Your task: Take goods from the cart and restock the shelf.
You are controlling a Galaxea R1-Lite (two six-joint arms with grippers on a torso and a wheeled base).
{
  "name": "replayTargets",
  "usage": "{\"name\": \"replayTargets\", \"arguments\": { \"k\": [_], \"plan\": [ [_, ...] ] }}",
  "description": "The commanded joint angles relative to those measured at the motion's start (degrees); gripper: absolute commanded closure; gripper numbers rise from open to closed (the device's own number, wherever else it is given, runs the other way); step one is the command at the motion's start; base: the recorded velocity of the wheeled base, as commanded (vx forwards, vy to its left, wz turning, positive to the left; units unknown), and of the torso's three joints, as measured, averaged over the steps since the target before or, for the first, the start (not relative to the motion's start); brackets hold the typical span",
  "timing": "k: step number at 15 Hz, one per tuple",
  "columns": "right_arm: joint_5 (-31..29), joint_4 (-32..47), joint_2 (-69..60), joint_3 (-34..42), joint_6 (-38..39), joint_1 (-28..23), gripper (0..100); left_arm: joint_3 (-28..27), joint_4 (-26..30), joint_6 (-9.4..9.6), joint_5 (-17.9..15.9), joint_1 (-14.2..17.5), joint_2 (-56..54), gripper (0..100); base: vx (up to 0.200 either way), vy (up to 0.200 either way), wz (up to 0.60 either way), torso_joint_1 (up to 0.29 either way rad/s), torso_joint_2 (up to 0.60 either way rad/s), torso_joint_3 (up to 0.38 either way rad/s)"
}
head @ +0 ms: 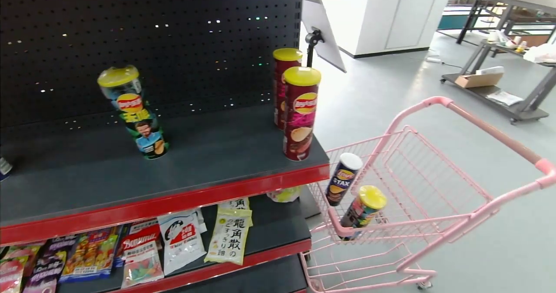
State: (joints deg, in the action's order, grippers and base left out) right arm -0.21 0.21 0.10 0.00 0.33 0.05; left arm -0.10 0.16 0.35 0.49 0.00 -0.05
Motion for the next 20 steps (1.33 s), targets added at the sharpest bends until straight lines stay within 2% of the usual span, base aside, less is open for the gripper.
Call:
{"name": "replayTargets", "arguments": {
  "k": [1, 2, 7, 20],
  "plan": [
    [0.03, -0.03, 0.08, 0.0, 0.02, -0.05, 0, 0.01, 0.02, 0.0, 0.04, 0.0, 0.05, 0, 0.0, 0.0, -0.6, -0.007, 0.0, -0.002],
    [0.03, -0.03, 0.08, 0.0, -0.07, -0.05, 0, 0.01, 0.02, 0.0, 0.04, 0.0, 0.05, 0, 0.0, 0.0, -0.6, -0.002, 0.0, 0.002],
    [0.12, -0.03, 0.08, 0.0, 0.02, -0.14, 0, 0.01, 0.02, 0.0, 0.04, 0.0, 0.05, 0, 0.0, 0.0, 0.0, 0.0, 0.0, 0.0],
    [0.03, -0.03, 0.08, 0.0, 0.29, -0.14, 0, 0.01, 0.02, 0.0, 0.04, 0.0, 0.05, 0, 0.0, 0.0, 0.0, -0.139, 0.37, 0.228]
  ]
}}
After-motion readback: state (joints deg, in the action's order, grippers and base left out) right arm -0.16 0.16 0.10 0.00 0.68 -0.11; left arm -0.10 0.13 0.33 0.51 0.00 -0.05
